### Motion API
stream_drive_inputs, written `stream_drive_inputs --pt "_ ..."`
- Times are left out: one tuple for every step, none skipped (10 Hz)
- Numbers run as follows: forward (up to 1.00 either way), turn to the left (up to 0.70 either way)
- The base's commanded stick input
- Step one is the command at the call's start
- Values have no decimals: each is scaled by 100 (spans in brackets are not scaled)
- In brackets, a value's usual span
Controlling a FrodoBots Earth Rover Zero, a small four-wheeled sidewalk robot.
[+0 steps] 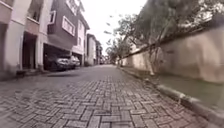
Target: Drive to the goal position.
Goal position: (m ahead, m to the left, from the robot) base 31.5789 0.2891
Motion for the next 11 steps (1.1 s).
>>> stream_drive_inputs --pt "69 3" --pt "69 3" --pt "69 3" --pt "69 3" --pt "69 3" --pt "69 3" --pt "69 3" --pt "69 3" --pt "69 3" --pt "69 3" --pt "69 3"
